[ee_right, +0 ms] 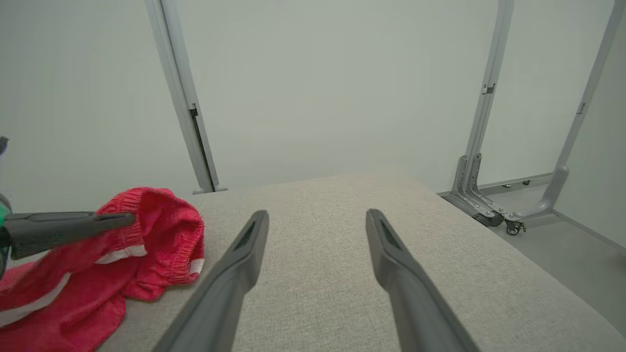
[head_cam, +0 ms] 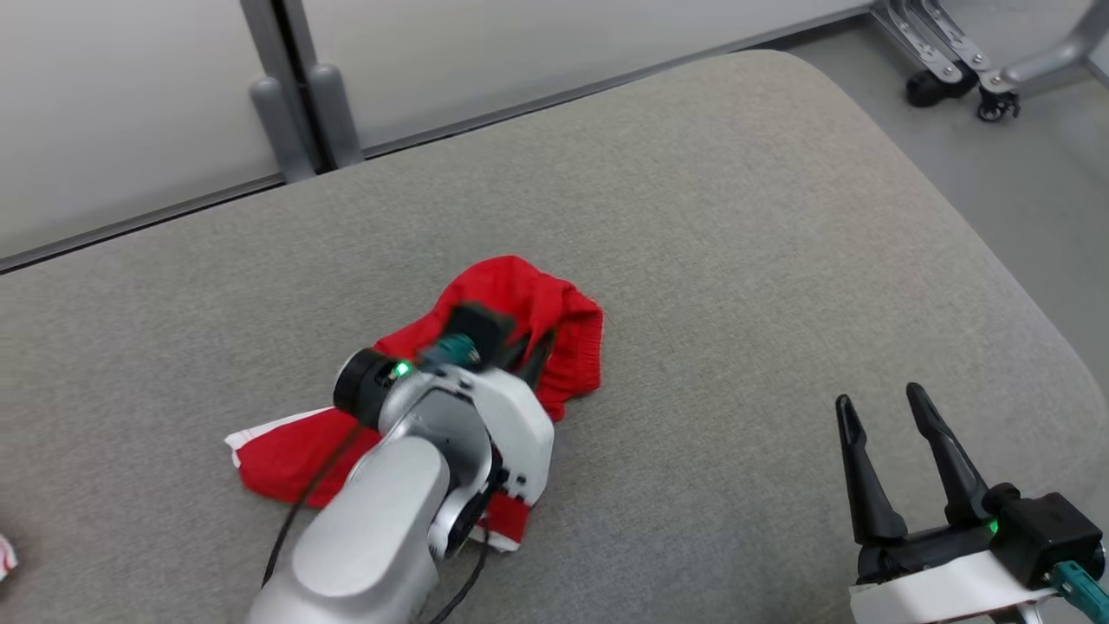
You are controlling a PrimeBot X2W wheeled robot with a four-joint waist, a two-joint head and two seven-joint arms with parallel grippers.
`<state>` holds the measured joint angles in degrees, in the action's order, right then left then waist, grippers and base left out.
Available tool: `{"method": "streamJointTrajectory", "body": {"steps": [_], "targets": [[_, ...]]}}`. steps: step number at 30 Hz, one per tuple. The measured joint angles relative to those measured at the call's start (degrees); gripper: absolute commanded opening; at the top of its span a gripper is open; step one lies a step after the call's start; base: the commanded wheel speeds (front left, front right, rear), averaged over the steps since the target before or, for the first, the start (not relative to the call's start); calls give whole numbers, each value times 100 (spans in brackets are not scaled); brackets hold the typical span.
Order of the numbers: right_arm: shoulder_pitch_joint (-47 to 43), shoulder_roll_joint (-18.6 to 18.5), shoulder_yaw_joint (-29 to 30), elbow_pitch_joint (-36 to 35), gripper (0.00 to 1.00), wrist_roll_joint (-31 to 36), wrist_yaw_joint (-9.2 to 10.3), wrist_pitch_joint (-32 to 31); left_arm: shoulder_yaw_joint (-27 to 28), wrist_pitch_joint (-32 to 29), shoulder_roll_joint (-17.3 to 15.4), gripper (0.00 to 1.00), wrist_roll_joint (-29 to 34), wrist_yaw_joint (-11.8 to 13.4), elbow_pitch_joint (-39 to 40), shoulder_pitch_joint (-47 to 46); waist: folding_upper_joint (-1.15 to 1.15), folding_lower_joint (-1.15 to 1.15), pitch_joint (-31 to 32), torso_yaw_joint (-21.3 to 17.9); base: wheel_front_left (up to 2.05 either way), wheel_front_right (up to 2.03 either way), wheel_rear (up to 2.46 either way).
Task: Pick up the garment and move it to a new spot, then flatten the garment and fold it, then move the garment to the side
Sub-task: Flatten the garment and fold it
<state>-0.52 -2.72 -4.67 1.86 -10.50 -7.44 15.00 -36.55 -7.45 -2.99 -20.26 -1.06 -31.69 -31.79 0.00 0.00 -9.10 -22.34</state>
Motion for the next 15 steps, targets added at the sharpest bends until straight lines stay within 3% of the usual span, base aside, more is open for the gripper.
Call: {"method": "streamJointTrajectory", "body": {"steps": [3,10,15], "targets": [[-2,0,-2,21,100,56,0,0,35,142,-11,0,-1268,23,932,64,0,0,111,144,0,0,0],[-20,-2,-42,75,100,108,0,0,-337,1057,21,0,-3685,1141,2770,-71,0,0,404,458,0,0,0],[-21,-1,-108,89,100,152,0,0,-255,2137,31,0,-5097,1879,3310,-268,0,0,541,646,0,0,0]]}}
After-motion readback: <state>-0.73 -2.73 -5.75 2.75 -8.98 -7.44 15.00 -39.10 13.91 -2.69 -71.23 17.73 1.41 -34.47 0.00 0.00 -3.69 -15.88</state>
